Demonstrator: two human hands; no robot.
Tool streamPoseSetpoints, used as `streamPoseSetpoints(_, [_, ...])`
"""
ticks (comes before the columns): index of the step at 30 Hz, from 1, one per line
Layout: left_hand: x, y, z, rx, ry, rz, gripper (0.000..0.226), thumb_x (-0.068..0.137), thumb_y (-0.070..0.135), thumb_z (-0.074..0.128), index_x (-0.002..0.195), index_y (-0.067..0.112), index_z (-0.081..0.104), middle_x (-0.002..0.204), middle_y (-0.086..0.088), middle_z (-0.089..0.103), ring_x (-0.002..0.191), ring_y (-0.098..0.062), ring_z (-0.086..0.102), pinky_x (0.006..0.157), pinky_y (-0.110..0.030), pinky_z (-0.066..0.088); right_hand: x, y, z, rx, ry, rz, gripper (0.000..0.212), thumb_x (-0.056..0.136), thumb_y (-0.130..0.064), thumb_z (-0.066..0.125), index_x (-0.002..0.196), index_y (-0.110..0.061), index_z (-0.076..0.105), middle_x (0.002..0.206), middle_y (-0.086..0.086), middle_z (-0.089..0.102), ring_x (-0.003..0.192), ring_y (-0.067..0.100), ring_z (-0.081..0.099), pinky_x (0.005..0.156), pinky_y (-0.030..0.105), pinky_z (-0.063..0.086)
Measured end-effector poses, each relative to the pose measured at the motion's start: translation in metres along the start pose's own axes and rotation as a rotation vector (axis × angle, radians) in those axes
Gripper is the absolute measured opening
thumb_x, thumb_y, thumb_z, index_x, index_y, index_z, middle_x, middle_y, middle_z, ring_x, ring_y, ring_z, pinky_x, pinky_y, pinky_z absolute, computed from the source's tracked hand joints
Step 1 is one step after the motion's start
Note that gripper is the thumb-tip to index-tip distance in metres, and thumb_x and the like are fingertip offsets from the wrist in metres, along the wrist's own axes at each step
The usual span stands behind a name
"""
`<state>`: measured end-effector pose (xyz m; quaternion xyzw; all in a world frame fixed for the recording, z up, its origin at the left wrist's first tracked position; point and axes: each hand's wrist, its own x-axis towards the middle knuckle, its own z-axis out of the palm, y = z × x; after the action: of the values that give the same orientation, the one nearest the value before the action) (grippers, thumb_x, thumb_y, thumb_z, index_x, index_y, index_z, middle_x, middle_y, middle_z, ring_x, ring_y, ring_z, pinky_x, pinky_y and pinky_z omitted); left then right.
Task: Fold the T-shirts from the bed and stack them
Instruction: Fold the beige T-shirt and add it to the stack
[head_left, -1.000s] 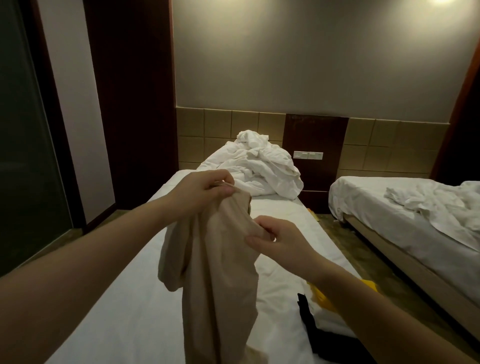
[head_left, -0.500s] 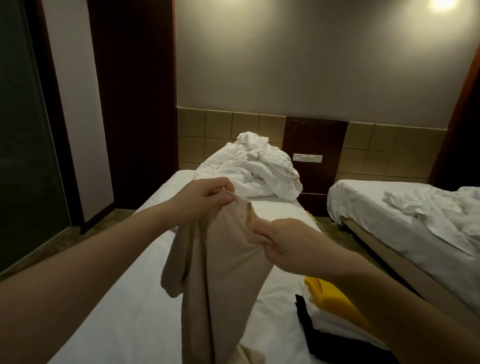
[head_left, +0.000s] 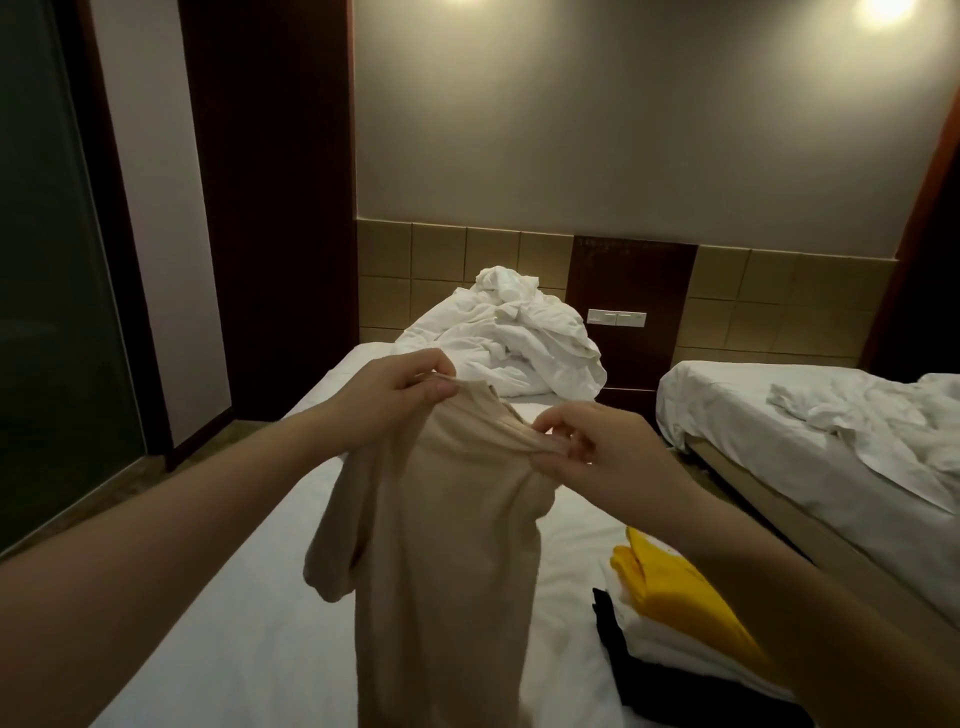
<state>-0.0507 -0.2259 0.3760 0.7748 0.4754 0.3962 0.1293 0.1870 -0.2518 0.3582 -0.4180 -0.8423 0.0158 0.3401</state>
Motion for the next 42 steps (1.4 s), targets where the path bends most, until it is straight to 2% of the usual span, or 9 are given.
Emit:
streamPoseSetpoints(5, [-0.002, -0.006, 0.002, 0.056, -0.02, 0.007, 0.012, 0.094, 0.027, 0.05, 0.086, 0.025, 0.059, 0.087, 0.007, 0.062, 0.081, -0.006, 0.054, 0.078, -0.02, 0.043, -0.001, 0.002, -0.012, 0.506, -0.024, 0.101, 0.023, 0.084, -0.014, 0.066, 0.098, -0.029, 0.058, 0.067, -0.003, 0.056, 0.063, 0.006, 0.05, 0.062, 0.016, 0.043])
streamPoseSetpoints(11, [-0.004, -0.002, -0.003, 0.032, 0.008, 0.029, 0.02, 0.094, 0.026, 0.049, 0.084, 0.041, 0.057, 0.08, 0.029, 0.059, 0.081, 0.01, 0.053, 0.072, -0.007, 0.04, -0.003, 0.009, -0.014, 0.22, 0.02, 0.122, 0.015, 0.085, -0.034, 0.062, 0.098, -0.035, 0.055, 0.081, -0.011, 0.057, 0.076, -0.002, 0.052, 0.071, 0.016, 0.044])
streamPoseSetpoints(14, [-0.003, 0.001, -0.001, 0.037, 0.012, 0.048, 0.019, 0.093, 0.025, 0.052, 0.078, 0.033, 0.059, 0.079, 0.022, 0.061, 0.08, 0.013, 0.051, 0.074, -0.011, 0.041, 0.001, -0.008, -0.003, 0.275, -0.085, 0.258, 0.071, 0.065, -0.071, 0.056, 0.125, -0.036, 0.041, 0.116, -0.01, 0.054, 0.105, 0.01, 0.054, 0.087, 0.028, 0.048])
streamPoseSetpoints(17, [-0.003, 0.006, 0.005, 0.078, 0.045, 0.049, 0.013, 0.091, 0.026, 0.055, 0.08, 0.031, 0.058, 0.079, 0.015, 0.06, 0.078, 0.005, 0.054, 0.076, -0.019, 0.043, 0.014, -0.03, 0.004, 0.294, -0.145, 0.352, 0.092, 0.066, -0.072, 0.061, 0.141, -0.032, 0.026, 0.133, -0.006, 0.048, 0.119, 0.018, 0.05, 0.091, 0.032, 0.046])
streamPoseSetpoints(19, [-0.002, 0.009, 0.012, 0.114, 0.068, 0.065, 0.009, 0.091, 0.027, 0.057, 0.082, 0.029, 0.058, 0.078, 0.014, 0.058, 0.077, -0.001, 0.055, 0.074, -0.02, 0.044, 0.025, -0.037, 0.012, 0.157, -0.139, 0.35, 0.074, 0.073, -0.064, 0.062, 0.134, -0.027, 0.039, 0.124, -0.006, 0.054, 0.112, 0.018, 0.053, 0.092, 0.036, 0.047])
streamPoseSetpoints(21, [-0.001, 0.011, 0.018, 0.146, 0.118, 0.083, 0.005, 0.09, 0.028, 0.058, 0.085, 0.026, 0.057, 0.076, 0.008, 0.059, 0.076, -0.005, 0.055, 0.072, -0.022, 0.044, 0.036, -0.036, 0.022, 0.012, -0.093, 0.32, 0.032, 0.082, -0.055, 0.058, 0.09, -0.024, 0.056, 0.086, -0.009, 0.059, 0.085, 0.017, 0.055, 0.076, 0.035, 0.044])
streamPoseSetpoints(23, [-0.001, 0.012, 0.022, 0.161, 0.166, 0.081, 0.007, 0.089, 0.03, 0.059, 0.086, 0.024, 0.057, 0.078, 0.005, 0.058, 0.075, -0.009, 0.054, 0.071, -0.021, 0.044, 0.044, -0.031, 0.028, 0.053, -0.059, 0.341, 0.036, 0.089, -0.044, 0.054, 0.061, -0.025, 0.042, 0.061, -0.008, 0.044, 0.065, 0.015, 0.044, 0.066, 0.034, 0.034])
streamPoseSetpoints(33, [-0.006, 0.019, 0.01, 0.022, 0.085, 0.067, 0.018, 0.09, 0.035, 0.056, 0.09, 0.048, 0.044, 0.074, 0.005, 0.057, 0.07, -0.006, 0.054, 0.069, -0.015, 0.044, 0.052, -0.02, 0.019, 0.311, 0.178, 0.155, 0.02, 0.096, -0.008, 0.038, 0.087, -0.014, 0.054, 0.083, -0.004, 0.056, 0.085, 0.014, 0.052, 0.068, 0.023, 0.036])
streamPoseSetpoints(42, [0.002, 0.027, -0.001, -0.123, -0.029, -0.085, 0.017, 0.084, 0.035, 0.064, 0.09, 0.04, 0.05, 0.082, -0.001, 0.066, 0.075, -0.014, 0.063, 0.077, -0.031, 0.054, 0.076, -0.018, -0.013, 0.386, -0.119, 0.151, 0.042, 0.081, -0.028, 0.069, 0.042, -0.03, 0.055, 0.047, -0.019, 0.049, 0.056, -0.001, 0.045, 0.063, 0.017, 0.035])
